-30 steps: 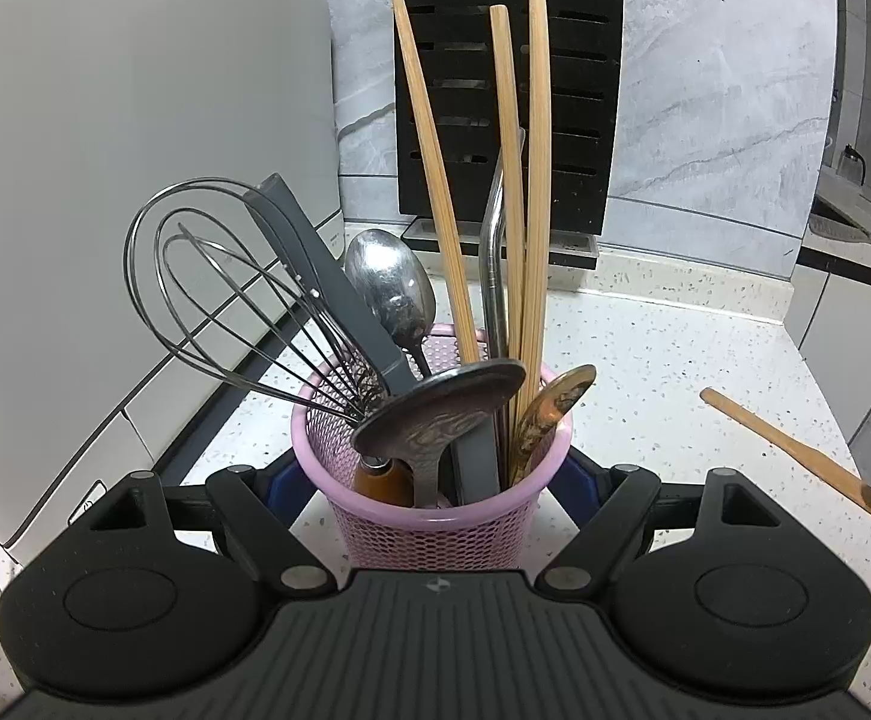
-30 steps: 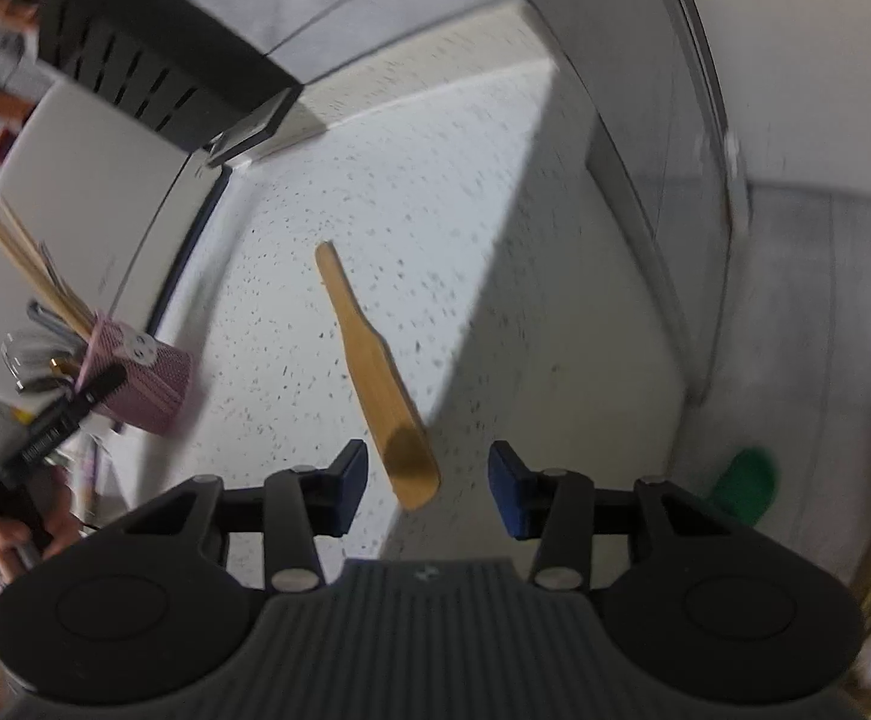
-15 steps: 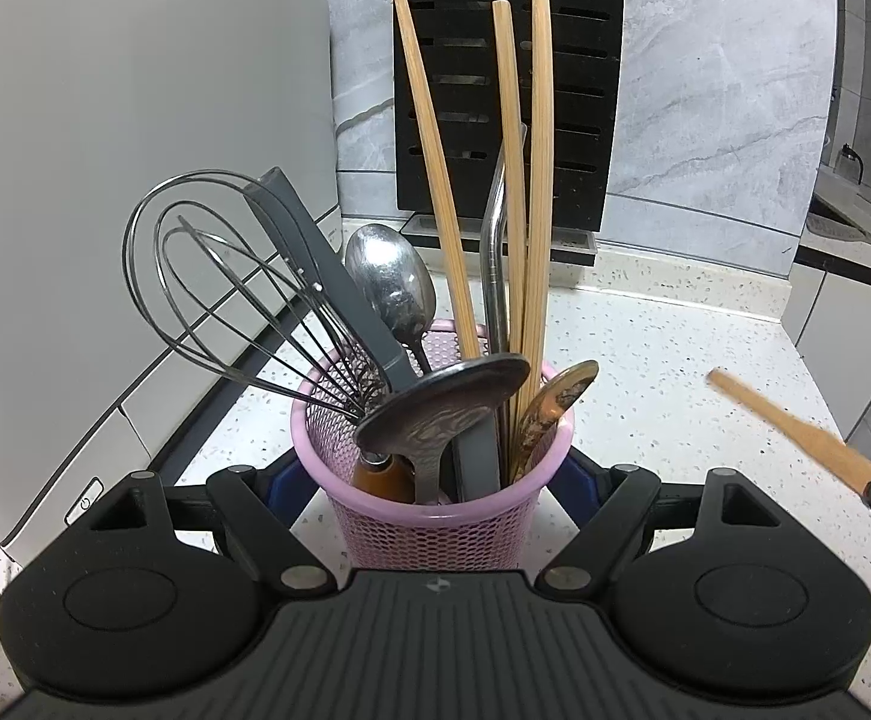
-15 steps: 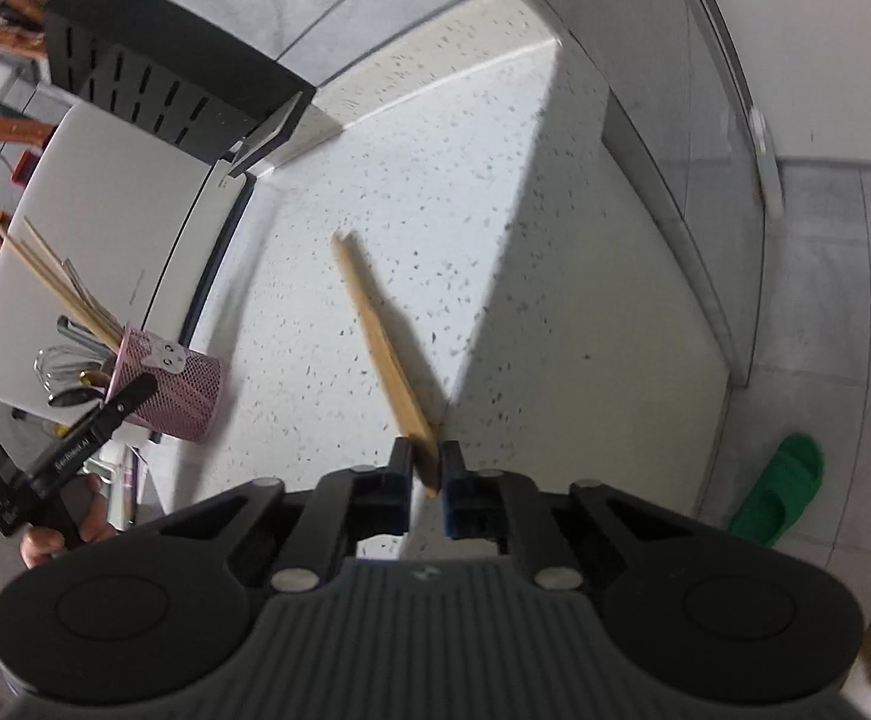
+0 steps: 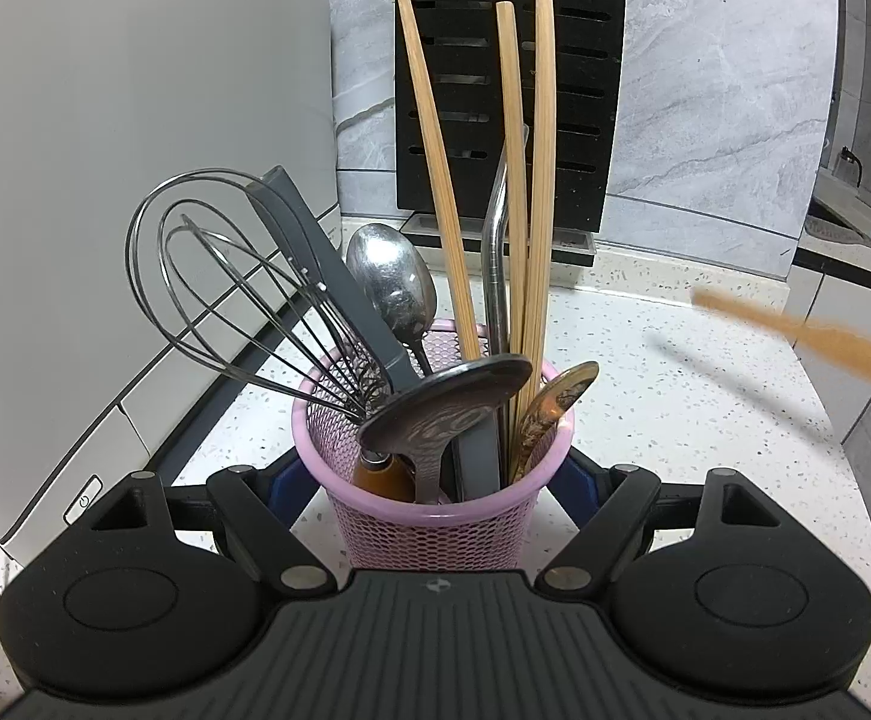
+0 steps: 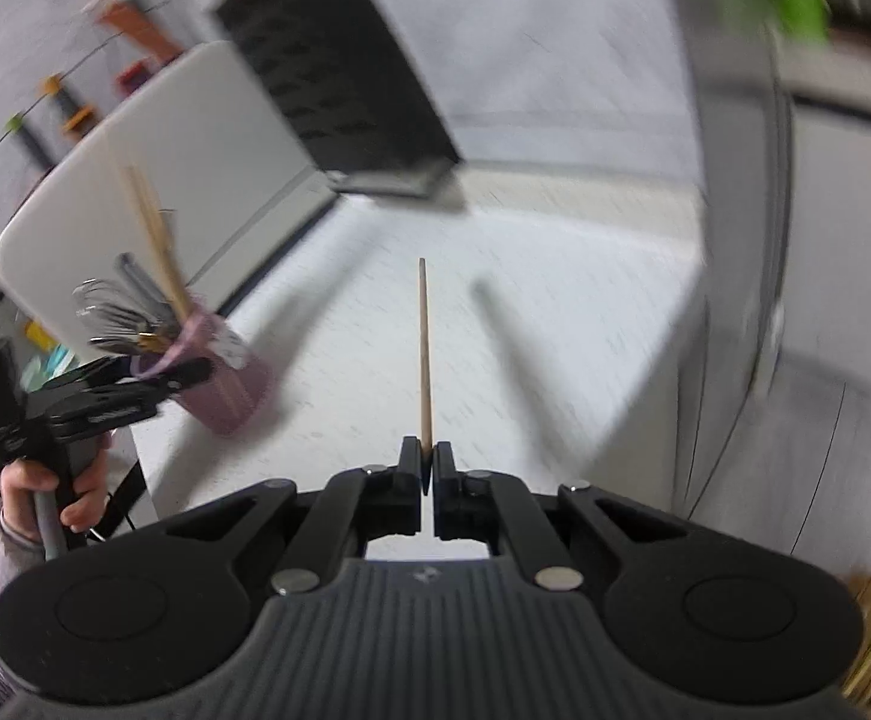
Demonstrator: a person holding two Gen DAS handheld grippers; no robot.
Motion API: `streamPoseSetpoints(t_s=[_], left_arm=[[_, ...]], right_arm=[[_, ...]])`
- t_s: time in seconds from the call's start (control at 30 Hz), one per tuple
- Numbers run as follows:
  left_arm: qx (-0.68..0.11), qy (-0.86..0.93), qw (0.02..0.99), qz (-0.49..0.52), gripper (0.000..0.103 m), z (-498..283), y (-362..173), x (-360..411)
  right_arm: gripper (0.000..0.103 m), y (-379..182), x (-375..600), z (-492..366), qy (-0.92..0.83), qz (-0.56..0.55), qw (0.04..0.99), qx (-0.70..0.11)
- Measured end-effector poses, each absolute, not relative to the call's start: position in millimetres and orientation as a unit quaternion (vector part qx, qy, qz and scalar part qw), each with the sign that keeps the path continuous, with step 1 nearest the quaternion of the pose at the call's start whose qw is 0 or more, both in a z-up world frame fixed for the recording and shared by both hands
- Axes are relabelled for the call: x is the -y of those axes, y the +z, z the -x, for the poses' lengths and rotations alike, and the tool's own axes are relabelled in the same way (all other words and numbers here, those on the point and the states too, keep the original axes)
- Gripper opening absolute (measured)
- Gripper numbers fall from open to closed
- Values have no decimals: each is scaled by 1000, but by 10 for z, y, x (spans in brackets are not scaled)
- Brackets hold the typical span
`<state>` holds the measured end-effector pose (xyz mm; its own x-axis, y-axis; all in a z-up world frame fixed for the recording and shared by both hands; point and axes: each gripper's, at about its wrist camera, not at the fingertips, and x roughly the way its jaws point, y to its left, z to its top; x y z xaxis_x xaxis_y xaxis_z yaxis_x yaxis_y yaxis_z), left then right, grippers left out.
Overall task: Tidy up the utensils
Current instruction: 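Lift the wooden spatula and swing it toward the pink cup with the right tool, then lower the wooden spatula into the pink cup and open the right tool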
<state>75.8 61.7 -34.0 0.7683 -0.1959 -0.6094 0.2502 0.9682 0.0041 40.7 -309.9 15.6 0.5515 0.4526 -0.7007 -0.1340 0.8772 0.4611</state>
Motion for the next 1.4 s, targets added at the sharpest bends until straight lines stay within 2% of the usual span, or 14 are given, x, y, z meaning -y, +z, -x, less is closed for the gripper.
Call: streamPoseSetpoints(t_s=[0.17, 0.43, 0.9, 1.07, 1.4], left_arm=[[-317, -122, 940, -38, 93, -747, -342, -642], [-317, -126, 940, -33, 93, -716, -326, -683], [-317, -128, 939, -24, 93, -717, -309, -711], [-317, -129, 939, -22, 93, -717, -310, -723], [-318, -129, 939, -21, 93, -729, -307, -726]], right_arm=[[0, 686, 2691, -512, 207, -90, 876, -426], [0, 1081, 2002, -525, 266, 46, 864, -424], [0, 1917, 1576, -657, 283, 52, 909, -300], [0, 1848, 1397, -887, 290, 40, 905, -308], [0, 1336, 1189, -1297, 288, 23, 889, -355]])
